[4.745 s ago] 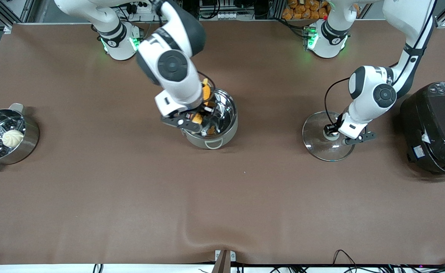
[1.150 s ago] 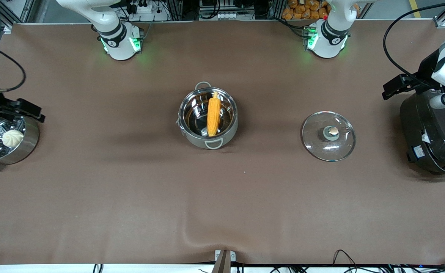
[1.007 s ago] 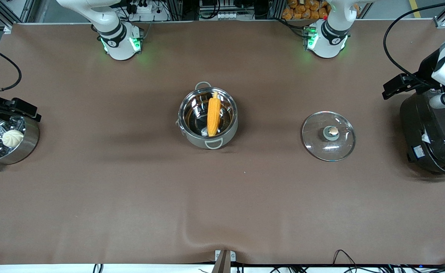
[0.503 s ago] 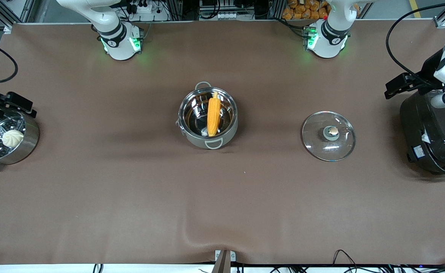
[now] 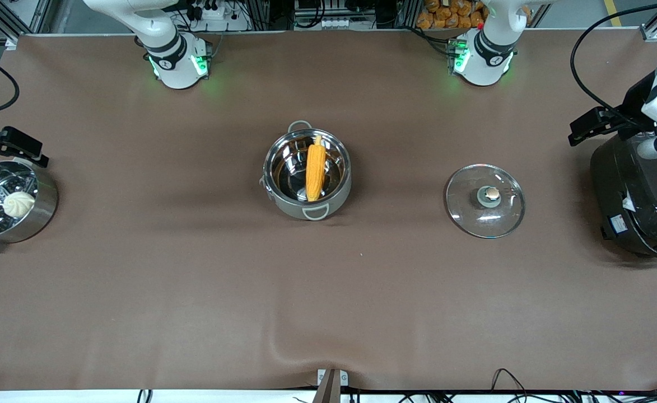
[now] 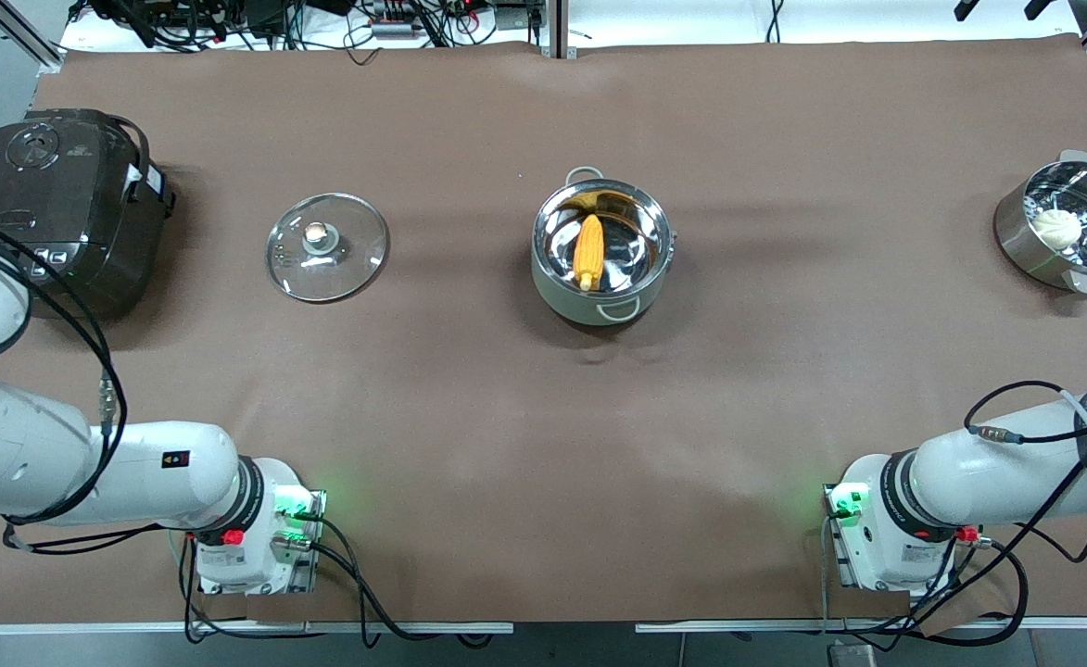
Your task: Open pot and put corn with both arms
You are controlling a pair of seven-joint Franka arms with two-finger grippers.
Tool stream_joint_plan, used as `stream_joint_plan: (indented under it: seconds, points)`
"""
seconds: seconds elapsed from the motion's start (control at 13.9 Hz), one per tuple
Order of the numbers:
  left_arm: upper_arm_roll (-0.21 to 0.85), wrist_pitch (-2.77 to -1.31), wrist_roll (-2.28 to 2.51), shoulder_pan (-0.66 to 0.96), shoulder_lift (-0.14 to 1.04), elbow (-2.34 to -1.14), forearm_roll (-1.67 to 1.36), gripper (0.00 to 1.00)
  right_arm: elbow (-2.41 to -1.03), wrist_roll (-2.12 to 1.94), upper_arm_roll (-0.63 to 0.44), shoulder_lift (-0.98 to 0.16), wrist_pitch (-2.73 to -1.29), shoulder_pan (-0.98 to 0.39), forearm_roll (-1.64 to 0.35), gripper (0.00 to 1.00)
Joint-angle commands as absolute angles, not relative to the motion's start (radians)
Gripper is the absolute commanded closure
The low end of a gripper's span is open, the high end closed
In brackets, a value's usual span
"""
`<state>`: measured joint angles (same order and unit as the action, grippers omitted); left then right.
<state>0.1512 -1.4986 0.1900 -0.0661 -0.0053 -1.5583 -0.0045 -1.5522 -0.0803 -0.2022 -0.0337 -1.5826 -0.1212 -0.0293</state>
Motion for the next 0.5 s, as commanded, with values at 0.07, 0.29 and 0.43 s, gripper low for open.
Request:
stream_joint_plan:
  seconds: [0.07,0.29,0.43]
  points:
    - [0.153,-1.483,0.158,-0.074,-0.015,-1.555,-0.005,0.0,-1.54,-0.084,-0.196,-0.025,-1.543,-0.124,-0.009,0.0]
    - [0.153,-1.483,0.156,-0.074,-0.015,-1.554,-0.006,0.0,-1.54,-0.084,-0.196,-0.025,-1.528,-0.124,-0.009,0.0]
    - [0.153,-1.483,0.158,-0.074,-0.014,-1.554,-0.005,0.0,-1.54,-0.084,-0.196,-0.025,-1.526,-0.124,-0.012,0.0]
